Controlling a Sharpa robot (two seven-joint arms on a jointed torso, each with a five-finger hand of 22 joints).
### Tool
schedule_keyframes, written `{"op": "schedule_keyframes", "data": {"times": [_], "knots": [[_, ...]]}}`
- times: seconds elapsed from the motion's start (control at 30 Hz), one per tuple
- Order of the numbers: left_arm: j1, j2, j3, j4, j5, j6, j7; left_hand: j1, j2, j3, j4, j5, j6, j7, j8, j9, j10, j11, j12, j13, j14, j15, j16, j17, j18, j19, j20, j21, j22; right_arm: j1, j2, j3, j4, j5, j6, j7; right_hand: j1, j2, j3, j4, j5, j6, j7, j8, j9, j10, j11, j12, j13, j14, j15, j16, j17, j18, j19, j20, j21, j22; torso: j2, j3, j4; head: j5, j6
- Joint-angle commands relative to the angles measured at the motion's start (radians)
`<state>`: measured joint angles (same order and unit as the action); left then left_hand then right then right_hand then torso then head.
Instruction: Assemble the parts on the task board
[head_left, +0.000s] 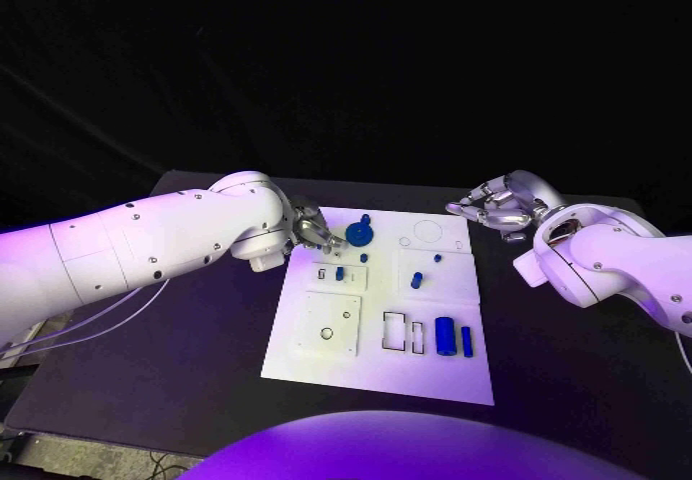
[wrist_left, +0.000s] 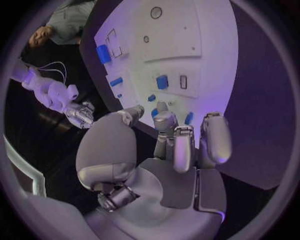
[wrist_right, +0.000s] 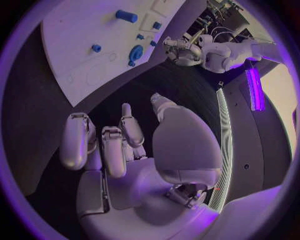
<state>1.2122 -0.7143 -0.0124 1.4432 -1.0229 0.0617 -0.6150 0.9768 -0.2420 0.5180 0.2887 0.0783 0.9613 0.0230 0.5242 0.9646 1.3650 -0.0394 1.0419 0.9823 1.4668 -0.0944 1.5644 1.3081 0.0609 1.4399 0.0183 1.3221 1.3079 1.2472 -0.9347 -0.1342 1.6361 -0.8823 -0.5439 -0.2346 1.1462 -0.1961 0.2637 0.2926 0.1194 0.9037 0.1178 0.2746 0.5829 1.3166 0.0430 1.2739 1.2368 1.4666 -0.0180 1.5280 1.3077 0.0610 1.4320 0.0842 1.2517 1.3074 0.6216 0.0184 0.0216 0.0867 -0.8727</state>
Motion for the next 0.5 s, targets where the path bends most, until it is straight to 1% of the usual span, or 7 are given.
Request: {"op": "schedule_keyframes", "data": {"times": [0.03,0.2,0.3,0.33,0.37,0.4,0.5], "knots": [[0.017,-0.003,0.004,-0.020,0.064,0.017,0.005,0.015,0.005,-0.025,0.001,0.008,0.002,0.005,-0.011,-0.011,-0.005,0.001,-0.004,-0.001,0.104,0.007,0.006,0.263,-0.004,0.000,0.008,-0.006,0.176,-0.001,0.000,0.000,-0.001,-0.005,0.005,0.007,-0.010,0.003,-0.007,0.000,0.002,-0.010,0.000,0.005,0.002,-0.001,-0.002,-0.001,-0.001,0.082,-0.008,-0.003,0.179,0.007,-0.004,-0.001,-0.007,0.160,0.001,0.0004,-0.0004,-0.002,0.003],[0.037,0.001,0.007,-0.072,0.014,0.046,0.009,0.036,0.013,-0.066,0.002,0.026,0.008,0.007,-0.023,-0.022,-0.008,0.002,-0.005,-0.002,0.104,0.008,0.006,0.263,-0.003,-0.001,0.009,-0.011,0.177,-0.002,0.000,0.000,-0.001,-0.005,0.006,0.006,-0.008,0.005,-0.012,-0.002,0.009,-0.011,-0.001,0.006,0.004,-0.001,-0.003,-0.001,-0.002,0.082,-0.008,-0.003,0.180,0.007,-0.004,-0.001,-0.007,0.160,0.002,0.0005,0.0008,-0.003,0.008],[0.043,0.011,0.008,-0.109,-0.034,0.070,0.014,0.055,0.027,-0.144,0.003,0.124,0.011,0.009,-0.035,-0.032,-0.010,0.003,-0.005,-0.001,0.104,0.010,0.006,0.263,-0.003,-0.001,0.010,-0.016,0.179,-0.002,0.000,0.000,-0.001,-0.005,0.007,0.006,-0.003,0.008,-0.015,-0.003,0.019,-0.012,-0.001,0.007,0.006,-0.001,-0.003,-0.001,-0.002,0.082,-0.009,-0.004,0.179,0.007,-0.004,-0.002,-0.008,0.160,0.005,-0.0004,-0.0007,-0.003,0.012],[0.044,0.016,0.008,-0.121,-0.048,0.077,0.015,0.056,0.023,-0.177,0.004,0.229,0.010,0.010,-0.039,-0.034,-0.012,0.005,-0.006,-0.002,0.104,0.011,0.006,0.263,-0.002,-0.002,0.010,-0.020,0.179,-0.002,0.000,0.000,-0.002,-0.005,0.007,0.006,-0.001,0.008,-0.016,-0.003,0.023,-0.013,-0.001,0.008,0.007,-0.001,-0.003,-0.001,-0.001,0.082,-0.009,-0.004,0.179,0.007,-0.004,-0.002,-0.007,0.160,0.005,-0.0007,-0.0007,-0.004,0.012],[0.045,0.019,0.008,-0.127,-0.056,0.082,0.015,0.055,0.020,-0.184,0.004,0.273,0.010,0.010,-0.039,-0.034,-0.013,0.005,-0.007,-0.003,0.104,0.010,0.006,0.263,-0.002,-0.002,0.011,-0.020,0.180,-0.002,0.001,0.000,-0.002,-0.005,0.007,0.006,-0.001,0.008,-0.016,-0.003,0.023,-0.013,-0.001,0.008,0.007,-0.001,-0.003,-0.001,-0.001,0.082,-0.009,-0.004,0.179,0.007,-0.004,-0.002,-0.007,0.160,0.005,-0.0008,-0.0008,-0.004,0.013],[0.046,0.025,0.008,-0.138,-0.067,0.089,0.017,0.060,0.021,-0.187,0.003,0.303,0.009,0.010,-0.041,-0.034,-0.014,0.005,-0.008,-0.003,0.104,0.010,0.006,0.263,-0.002,-0.003,0.010,-0.022,0.180,-0.002,0.001,0.000,-0.001,-0.005,0.007,0.006,-0.001,0.008,-0.016,-0.003,0.023,-0.013,-0.001,0.008,0.007,-0.001,-0.003,-0.001,-0.001,0.082,-0.009,-0.004,0.179,0.007,-0.004,-0.002,-0.007,0.160,0.005,-0.0009,-0.0007,-0.003,0.013],[0.047,0.046,0.006,-0.174,-0.089,0.106,0.021,0.059,0.020,-0.190,0.004,0.302,0.007,0.010,-0.042,-0.035,-0.014,0.005,-0.009,-0.004,0.104,0.010,0.006,0.263,-0.002,-0.003,0.011,-0.022,0.180,-0.002,0.002,0.000,-0.001,-0.005,0.007,0.006,0.000,0.009,-0.017,-0.003,0.025,-0.013,-0.001,0.008,0.007,-0.001,-0.003,-0.001,-0.002,0.082,-0.009,-0.004,0.179,0.007,-0.004,-0.002,-0.008,0.160,0.007,-0.0009,-0.0010,-0.002,0.014]]}}
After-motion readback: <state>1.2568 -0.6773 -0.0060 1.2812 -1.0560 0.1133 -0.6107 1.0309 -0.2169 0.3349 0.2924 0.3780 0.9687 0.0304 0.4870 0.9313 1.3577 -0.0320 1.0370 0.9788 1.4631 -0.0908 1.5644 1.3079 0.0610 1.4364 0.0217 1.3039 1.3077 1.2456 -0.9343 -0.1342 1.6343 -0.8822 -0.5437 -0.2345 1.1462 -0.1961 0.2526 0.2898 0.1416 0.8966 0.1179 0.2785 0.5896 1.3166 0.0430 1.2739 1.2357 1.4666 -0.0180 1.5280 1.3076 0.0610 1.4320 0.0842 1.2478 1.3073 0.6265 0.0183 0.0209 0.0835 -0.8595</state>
